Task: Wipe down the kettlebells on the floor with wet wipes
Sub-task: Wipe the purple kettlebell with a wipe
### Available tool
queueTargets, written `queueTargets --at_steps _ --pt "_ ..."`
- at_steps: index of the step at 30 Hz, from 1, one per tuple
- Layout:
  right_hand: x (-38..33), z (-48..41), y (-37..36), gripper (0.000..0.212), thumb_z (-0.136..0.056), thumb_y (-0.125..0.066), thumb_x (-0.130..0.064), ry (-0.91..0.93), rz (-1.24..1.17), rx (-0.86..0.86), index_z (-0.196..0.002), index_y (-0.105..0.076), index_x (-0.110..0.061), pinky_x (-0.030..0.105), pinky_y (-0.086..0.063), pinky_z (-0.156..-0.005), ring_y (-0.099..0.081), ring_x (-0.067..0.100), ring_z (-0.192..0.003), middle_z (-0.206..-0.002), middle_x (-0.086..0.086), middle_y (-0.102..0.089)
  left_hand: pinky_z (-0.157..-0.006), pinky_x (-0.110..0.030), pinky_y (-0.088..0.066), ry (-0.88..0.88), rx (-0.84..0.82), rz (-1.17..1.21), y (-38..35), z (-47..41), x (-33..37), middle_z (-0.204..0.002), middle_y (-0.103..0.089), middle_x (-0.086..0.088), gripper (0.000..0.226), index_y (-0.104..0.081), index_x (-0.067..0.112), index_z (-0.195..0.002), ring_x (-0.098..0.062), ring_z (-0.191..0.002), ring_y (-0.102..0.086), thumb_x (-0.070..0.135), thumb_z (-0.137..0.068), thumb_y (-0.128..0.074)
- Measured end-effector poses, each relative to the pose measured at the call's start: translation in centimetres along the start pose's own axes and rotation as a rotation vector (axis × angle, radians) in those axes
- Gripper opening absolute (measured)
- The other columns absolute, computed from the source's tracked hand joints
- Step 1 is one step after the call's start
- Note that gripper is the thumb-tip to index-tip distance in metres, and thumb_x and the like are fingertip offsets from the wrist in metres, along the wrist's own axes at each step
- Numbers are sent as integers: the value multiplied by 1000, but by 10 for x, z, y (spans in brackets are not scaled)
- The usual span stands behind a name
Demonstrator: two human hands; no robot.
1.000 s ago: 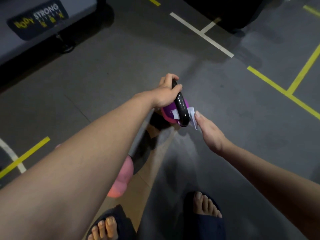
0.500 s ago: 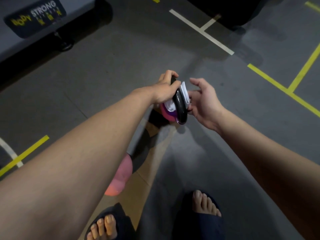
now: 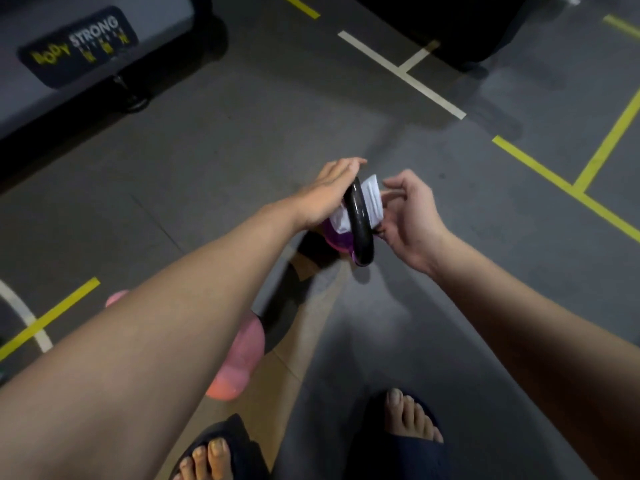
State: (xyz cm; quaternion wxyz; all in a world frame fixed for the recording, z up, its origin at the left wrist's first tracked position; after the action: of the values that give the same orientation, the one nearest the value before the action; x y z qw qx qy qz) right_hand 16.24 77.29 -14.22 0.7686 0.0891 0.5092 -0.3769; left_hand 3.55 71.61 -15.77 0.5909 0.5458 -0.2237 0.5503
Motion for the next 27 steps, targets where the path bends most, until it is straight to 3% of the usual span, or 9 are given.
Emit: queueTargets --at_steps 4,7,10,14,16,18,20,23,27 --pt "-18 -16 -9 33 -86 -40 -27 -54 71 -16 -79 -65 -7 32 -44 -61 -56 26 -60 -76 13 -63 -103 5 -23 -1 15 183 3 4 -4 -159 -40 1 53 -45 21 -153 -1 -140 -35 39 -113 -15" --pt "-12 -15 -14 30 -80 -45 -29 -76 91 -12 -82 -64 -7 32 -43 -63 -56 24 -60 -76 12 -64 -123 -18 -13 -5 1 110 10 5 -8 -161 -36 9 55 -41 34 -155 -3 -148 -30 51 -110 -14" --pt "16 -2 -9 29 -85 -41 -22 -83 96 -16 -81 -66 -7 36 -46 -66 -60 24 -64 -75 12 -67 -116 -16 -9 -2 -7 -187 20 7 -7 -166 -27 12 50 -29 39 -159 -4 -153 -20 46 -111 -16" --pt "44 14 19 54 -69 -53 -35 -45 93 24 -101 -69 6 49 -46 -100 -64 38 -94 -102 20 -72 -119 -27 -17 -21 0 -319 13 10 -2 -166 -26 10 47 -26 42 -158 -11 -151 -26 45 -111 -19" --pt "50 16 32 59 -79 -46 -35 -40 71 54 -108 -63 13 49 -45 -107 -66 41 -107 -112 24 -73 -119 -30 -19 -13 6 -326 10 6 -2 -166 -27 9 47 -28 40 -157 -13 -151 -28 45 -111 -19" --pt "55 19 41 46 -95 -32 -25 -47 4 104 -114 -55 9 47 -46 -108 -68 39 -108 -110 24 -74 -119 -28 -18 3 12 -340 11 1 -1 -166 -27 6 48 -28 38 -158 -14 -152 -27 43 -111 -18" --pt "55 17 44 41 -101 -24 -18 -50 19 109 -122 -50 8 44 -50 -103 -70 36 -105 -109 22 -75 -119 -27 -16 19 15 -343 12 -2 1 -167 -25 6 48 -25 40 -159 -14 -153 -25 43 -111 -17" --pt "36 11 29 38 -98 -33 -13 -38 66 90 -106 -63 9 34 -51 -80 -70 27 -83 -100 18 -75 -120 -28 -16 10 6 -341 8 0 5 -167 -24 5 48 -24 41 -159 -15 -153 -25 42 -111 -17" --pt "3 -7 4 29 -95 -43 -18 -35 27 16 -106 -64 0 41 -44 -72 -59 33 -72 -93 25 -65 -125 -34 -15 -11 3 -300 7 1 2 -167 -26 7 48 -24 44 -159 -11 -153 -23 42 -111 -18"
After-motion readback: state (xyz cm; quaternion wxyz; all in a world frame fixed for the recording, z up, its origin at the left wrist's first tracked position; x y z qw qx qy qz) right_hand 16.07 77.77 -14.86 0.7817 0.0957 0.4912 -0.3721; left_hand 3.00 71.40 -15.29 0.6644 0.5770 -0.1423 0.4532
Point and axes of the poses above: each hand's wrist, its own z-axis away from the middle knuckle, its own y-axis out of the back of the hand, x = y × z, the point moved 5 cm from there along -z, towards the middle knuckle
